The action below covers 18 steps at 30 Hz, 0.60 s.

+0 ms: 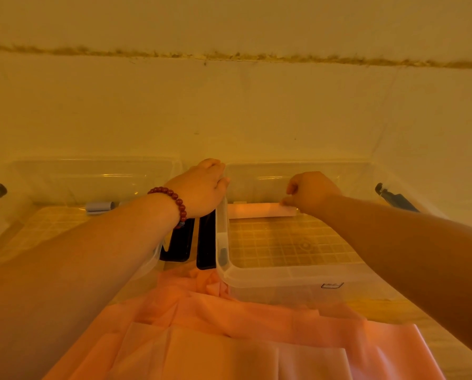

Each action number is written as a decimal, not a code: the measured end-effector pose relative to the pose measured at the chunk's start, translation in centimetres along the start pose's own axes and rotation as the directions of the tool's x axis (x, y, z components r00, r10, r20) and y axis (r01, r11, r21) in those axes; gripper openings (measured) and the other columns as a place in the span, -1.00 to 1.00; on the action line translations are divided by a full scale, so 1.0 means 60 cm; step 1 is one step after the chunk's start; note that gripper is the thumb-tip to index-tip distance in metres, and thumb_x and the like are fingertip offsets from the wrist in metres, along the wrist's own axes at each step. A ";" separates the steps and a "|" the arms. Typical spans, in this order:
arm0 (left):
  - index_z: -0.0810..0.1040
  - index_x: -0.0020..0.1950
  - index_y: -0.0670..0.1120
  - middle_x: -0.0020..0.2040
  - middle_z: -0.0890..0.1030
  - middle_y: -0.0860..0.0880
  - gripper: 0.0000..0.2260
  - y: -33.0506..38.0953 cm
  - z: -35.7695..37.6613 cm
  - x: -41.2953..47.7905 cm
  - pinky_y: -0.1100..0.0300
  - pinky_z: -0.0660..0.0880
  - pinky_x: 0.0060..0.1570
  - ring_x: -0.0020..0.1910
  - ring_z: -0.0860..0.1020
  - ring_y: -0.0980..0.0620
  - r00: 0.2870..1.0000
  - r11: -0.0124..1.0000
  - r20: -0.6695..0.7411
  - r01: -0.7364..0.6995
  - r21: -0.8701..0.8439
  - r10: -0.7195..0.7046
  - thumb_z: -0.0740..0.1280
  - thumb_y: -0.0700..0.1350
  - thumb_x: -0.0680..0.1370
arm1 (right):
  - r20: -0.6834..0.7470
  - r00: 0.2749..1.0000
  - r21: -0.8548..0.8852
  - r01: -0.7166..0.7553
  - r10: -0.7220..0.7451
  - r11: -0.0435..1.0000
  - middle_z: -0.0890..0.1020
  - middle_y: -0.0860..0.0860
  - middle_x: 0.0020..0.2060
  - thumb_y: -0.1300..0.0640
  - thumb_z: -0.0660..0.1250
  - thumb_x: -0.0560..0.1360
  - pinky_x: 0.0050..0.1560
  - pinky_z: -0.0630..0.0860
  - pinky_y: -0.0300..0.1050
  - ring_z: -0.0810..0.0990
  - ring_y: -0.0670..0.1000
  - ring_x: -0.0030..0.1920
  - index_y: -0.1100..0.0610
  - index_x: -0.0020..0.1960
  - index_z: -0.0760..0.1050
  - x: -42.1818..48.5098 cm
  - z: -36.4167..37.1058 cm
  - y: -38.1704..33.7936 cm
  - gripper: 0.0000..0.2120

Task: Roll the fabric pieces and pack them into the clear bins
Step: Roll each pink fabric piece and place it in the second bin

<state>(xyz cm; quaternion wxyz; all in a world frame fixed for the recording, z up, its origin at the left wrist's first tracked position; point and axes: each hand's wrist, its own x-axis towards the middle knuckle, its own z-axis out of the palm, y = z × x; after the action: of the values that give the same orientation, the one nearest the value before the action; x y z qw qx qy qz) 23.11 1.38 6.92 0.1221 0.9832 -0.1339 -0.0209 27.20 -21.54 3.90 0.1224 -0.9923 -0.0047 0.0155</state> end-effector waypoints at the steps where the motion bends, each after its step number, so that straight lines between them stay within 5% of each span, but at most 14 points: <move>1: 0.06 0.56 -0.11 0.58 0.01 -0.03 -0.54 0.000 0.000 0.000 0.16 0.09 0.43 0.53 0.08 -0.01 1.000 1.000 -0.001 0.000 0.001 0.000 -0.05 0.02 0.68 | -0.024 1.000 -0.026 0.012 -0.012 1.000 0.59 0.07 0.06 -0.04 0.42 0.49 -0.07 0.48 -0.09 0.54 0.06 0.00 0.09 0.05 0.56 -0.003 -0.005 -0.003 -0.76; 18: 0.22 0.51 -0.11 0.53 0.19 -0.05 -0.57 0.016 -0.030 -0.032 0.16 0.14 0.42 0.49 0.17 -0.02 0.982 0.997 -0.180 -0.038 0.063 0.049 0.04 0.00 0.67 | -0.193 0.914 -0.141 0.334 -0.357 0.932 0.45 0.02 0.38 -0.11 0.20 0.61 0.33 0.33 -0.04 0.39 0.06 0.37 0.04 0.42 0.40 -0.105 -0.077 -0.072 -0.57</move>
<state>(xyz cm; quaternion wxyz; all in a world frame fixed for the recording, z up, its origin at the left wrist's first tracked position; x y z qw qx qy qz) 21.14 1.44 8.92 0.1052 0.9810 -0.1444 0.0752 21.01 -18.55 9.63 0.0709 -0.9767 -0.1677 -0.1140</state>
